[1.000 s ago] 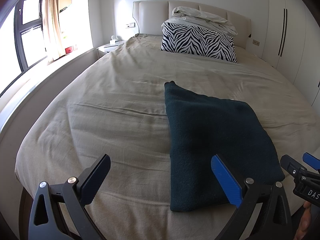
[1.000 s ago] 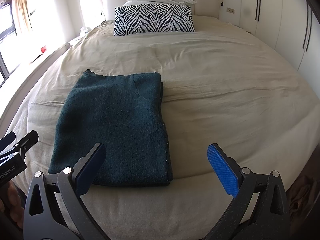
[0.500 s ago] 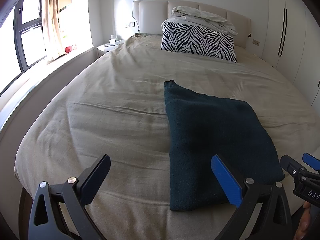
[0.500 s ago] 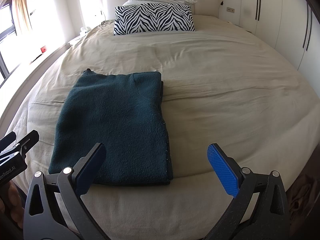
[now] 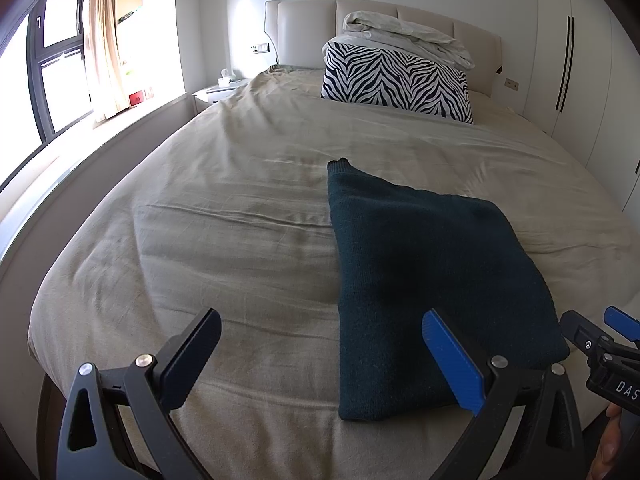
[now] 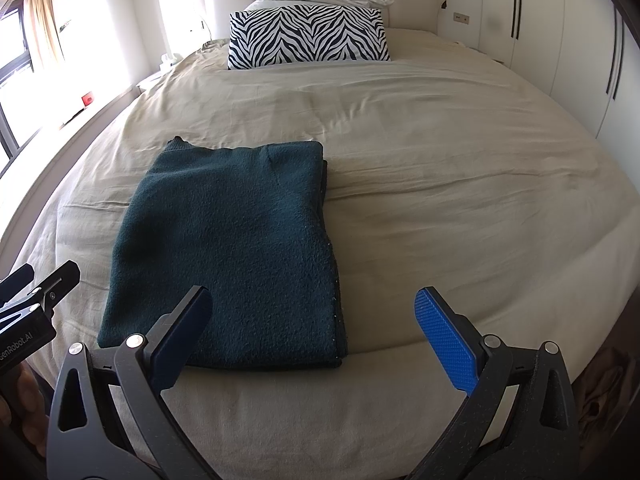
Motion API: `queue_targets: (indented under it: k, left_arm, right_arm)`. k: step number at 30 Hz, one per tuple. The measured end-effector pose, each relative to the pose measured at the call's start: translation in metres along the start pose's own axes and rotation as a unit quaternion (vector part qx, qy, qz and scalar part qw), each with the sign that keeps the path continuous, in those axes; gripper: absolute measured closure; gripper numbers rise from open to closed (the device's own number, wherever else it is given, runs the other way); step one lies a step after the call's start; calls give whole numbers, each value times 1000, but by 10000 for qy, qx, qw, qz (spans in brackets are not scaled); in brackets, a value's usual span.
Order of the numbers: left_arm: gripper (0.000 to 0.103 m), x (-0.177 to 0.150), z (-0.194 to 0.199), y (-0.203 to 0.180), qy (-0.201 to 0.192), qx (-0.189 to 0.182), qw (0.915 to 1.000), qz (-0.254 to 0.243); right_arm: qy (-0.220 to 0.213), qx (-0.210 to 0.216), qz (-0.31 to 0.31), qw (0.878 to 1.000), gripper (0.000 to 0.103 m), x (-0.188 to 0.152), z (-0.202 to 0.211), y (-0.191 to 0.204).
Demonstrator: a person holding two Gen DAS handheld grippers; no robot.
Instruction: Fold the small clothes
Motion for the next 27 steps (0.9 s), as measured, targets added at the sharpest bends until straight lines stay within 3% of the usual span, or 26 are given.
queue_targets:
  k: [27]
  left_arm:
    - [0,-7,-4,2,59,22,10000,13]
  right_arm:
    - [60,46,-21,10000,0,-4,-4,-3]
Point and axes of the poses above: each gripper's, at about its wrist camera, not at the fingertips, and z roughly against the way its jaws point, y to its left, x to its top, the point moved 6 cm from there along -z, roughly the way its jaws point, and after that the axes turned 11 degrees about y, right-handed, at the moved point
